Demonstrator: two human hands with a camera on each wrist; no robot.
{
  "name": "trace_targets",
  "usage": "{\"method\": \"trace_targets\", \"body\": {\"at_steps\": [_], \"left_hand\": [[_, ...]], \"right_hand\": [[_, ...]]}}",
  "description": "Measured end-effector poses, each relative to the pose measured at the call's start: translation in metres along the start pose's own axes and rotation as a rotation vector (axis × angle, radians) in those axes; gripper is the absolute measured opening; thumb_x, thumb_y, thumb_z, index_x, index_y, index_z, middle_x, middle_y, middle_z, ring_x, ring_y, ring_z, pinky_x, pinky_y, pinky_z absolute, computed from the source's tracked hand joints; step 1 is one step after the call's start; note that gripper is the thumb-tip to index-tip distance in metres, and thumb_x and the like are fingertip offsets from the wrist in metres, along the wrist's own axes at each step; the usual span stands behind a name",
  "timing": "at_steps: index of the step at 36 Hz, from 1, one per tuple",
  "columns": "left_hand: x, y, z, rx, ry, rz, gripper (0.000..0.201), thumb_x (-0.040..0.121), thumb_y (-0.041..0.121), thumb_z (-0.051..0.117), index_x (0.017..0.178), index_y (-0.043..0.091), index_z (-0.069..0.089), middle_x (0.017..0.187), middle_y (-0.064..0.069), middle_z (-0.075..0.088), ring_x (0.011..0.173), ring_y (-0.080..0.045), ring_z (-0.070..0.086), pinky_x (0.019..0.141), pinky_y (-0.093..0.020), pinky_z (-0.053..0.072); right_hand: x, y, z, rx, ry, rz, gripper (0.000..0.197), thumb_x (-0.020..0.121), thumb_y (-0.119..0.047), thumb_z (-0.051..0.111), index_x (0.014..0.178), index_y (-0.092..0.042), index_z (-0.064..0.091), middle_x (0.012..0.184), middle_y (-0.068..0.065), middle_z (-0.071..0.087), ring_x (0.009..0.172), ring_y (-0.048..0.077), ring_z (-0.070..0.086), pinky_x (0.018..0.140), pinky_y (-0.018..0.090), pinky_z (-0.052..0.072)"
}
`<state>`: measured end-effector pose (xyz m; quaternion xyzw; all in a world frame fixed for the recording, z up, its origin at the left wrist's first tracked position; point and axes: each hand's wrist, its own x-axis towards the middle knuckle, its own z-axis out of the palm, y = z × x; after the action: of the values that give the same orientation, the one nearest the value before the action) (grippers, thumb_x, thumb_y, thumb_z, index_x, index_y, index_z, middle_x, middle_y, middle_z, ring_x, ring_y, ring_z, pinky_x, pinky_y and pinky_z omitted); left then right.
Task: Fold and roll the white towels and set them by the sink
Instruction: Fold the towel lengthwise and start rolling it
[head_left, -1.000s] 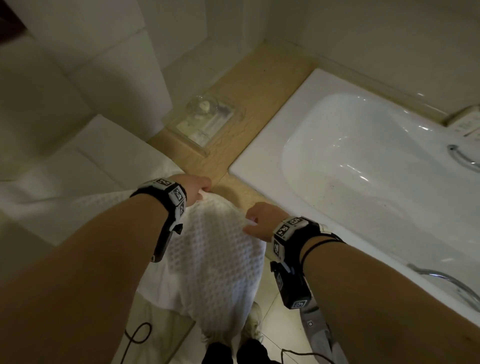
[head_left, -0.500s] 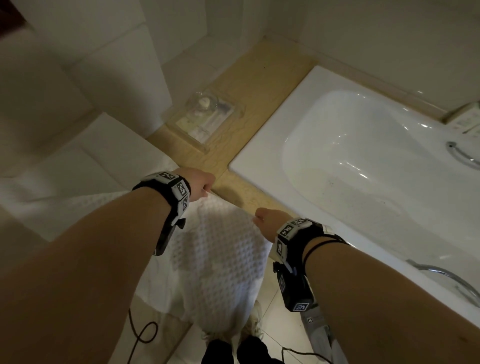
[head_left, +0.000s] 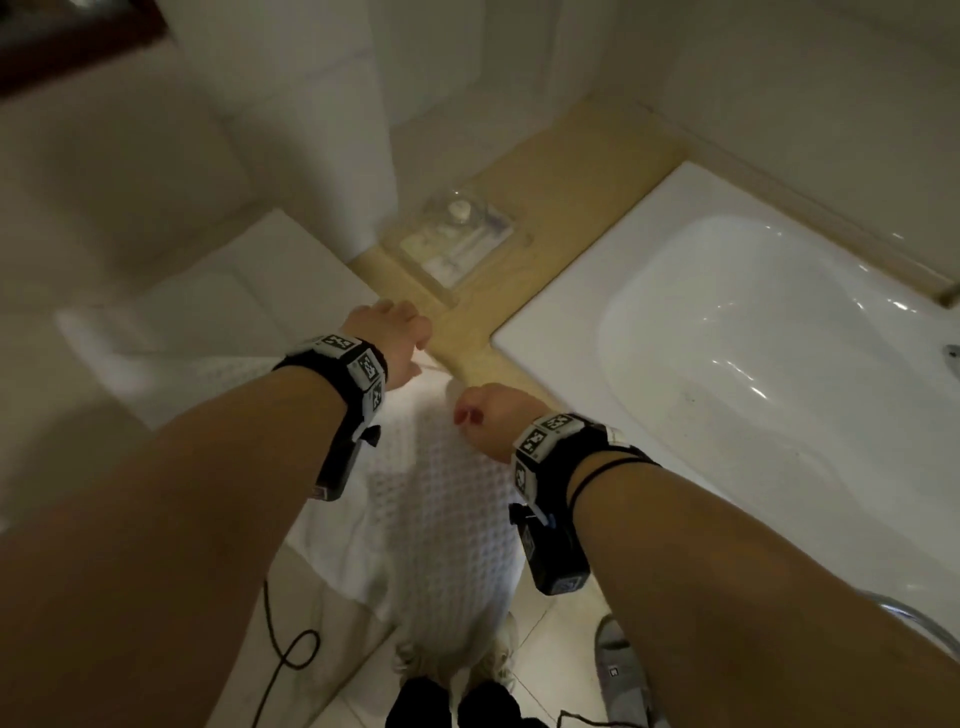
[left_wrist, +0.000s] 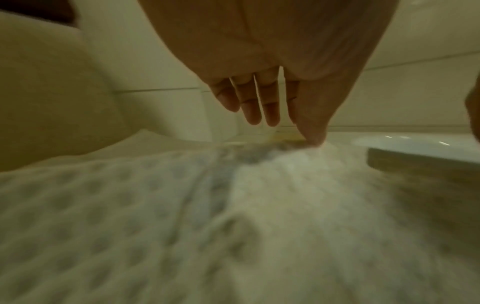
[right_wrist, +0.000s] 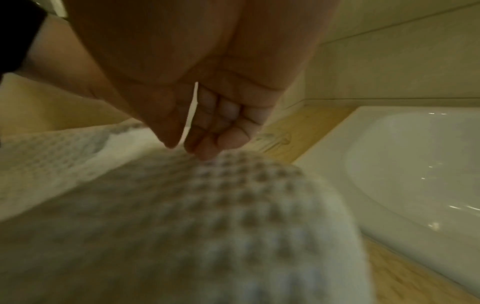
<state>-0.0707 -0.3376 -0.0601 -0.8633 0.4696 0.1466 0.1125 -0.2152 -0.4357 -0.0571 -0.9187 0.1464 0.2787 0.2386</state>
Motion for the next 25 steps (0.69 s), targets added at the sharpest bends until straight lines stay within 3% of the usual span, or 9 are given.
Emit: {"method": "trace_targets", "body": {"at_steps": [7,14,16,18,20,23,25], "left_hand": [[-0.069,-0.084,-0.002,-0.127,0.016,-0.407,0.03,0.092,0.026,0.053,0.121,0.026,0.05,0.137,0.001,0.042,0.124,-0.023,0.04,0.099,-0.035,0.036],[-0.15,-0.17,0.025,-0.297,-0.073,-0.865,0.045,0.093,0.03,0.053,0.134,0.022,0.04,0.14,-0.006,0.038,0.127,-0.029,0.039,0.1,-0.04,0.039],[-0.16,-0.187,0.034,-0.347,-0.136,-0.917,0.05,0.093,0.028,0.053,0.138,0.017,0.036,0.139,-0.011,0.039,0.124,-0.032,0.043,0.098,-0.04,0.04],[-0.162,-0.196,0.042,-0.375,-0.177,-0.925,0.057,0.092,0.03,0.055,0.141,0.016,0.031,0.138,-0.013,0.041,0.122,-0.033,0.046,0.098,-0.039,0.042],[-0.16,-0.208,0.047,-0.396,-0.198,-0.903,0.061,0.091,0.035,0.055,0.142,0.017,0.028,0.136,-0.014,0.043,0.12,-0.034,0.047,0.099,-0.041,0.044],[-0.15,-0.219,0.046,-0.472,-0.179,-0.882,0.064,0.094,0.037,0.051,0.145,0.015,0.02,0.138,-0.015,0.043,0.12,-0.034,0.048,0.097,-0.041,0.043],[-0.142,-0.223,0.042,-0.529,-0.131,-0.871,0.066,0.095,0.038,0.048,0.147,0.014,0.015,0.14,-0.015,0.041,0.122,-0.035,0.047,0.098,-0.04,0.042]], "right_hand": [[0.028,-0.06,-0.01,-0.021,-0.031,-0.106,0.032,0.097,-0.018,0.044,0.126,-0.016,0.057,0.135,0.005,0.051,0.123,0.023,0.048,0.104,0.028,0.038],[0.069,-0.137,-0.022,-0.058,-0.034,-0.192,0.034,0.092,-0.018,0.055,0.126,-0.02,0.052,0.127,0.004,0.052,0.114,0.022,0.053,0.092,0.025,0.042],[0.081,-0.161,-0.02,-0.101,-0.011,-0.227,0.042,0.09,-0.02,0.058,0.13,-0.022,0.047,0.13,0.003,0.048,0.12,0.022,0.048,0.097,0.025,0.04],[0.09,-0.175,-0.014,-0.165,0.01,-0.241,0.05,0.088,-0.023,0.06,0.135,-0.025,0.041,0.137,0.003,0.042,0.128,0.023,0.041,0.106,0.031,0.036],[0.1,-0.192,-0.007,-0.241,0.019,-0.239,0.058,0.089,-0.031,0.06,0.14,-0.027,0.034,0.142,0.003,0.037,0.131,0.026,0.038,0.108,0.037,0.035],[0.114,-0.213,-0.006,-0.224,0.033,-0.143,0.054,0.095,-0.044,0.045,0.143,-0.021,0.031,0.14,0.008,0.044,0.126,0.031,0.044,0.102,0.039,0.037],[0.124,-0.222,-0.007,-0.184,0.01,-0.081,0.05,0.1,-0.04,0.035,0.141,-0.012,0.036,0.139,0.014,0.045,0.126,0.032,0.045,0.104,0.039,0.035]]}}
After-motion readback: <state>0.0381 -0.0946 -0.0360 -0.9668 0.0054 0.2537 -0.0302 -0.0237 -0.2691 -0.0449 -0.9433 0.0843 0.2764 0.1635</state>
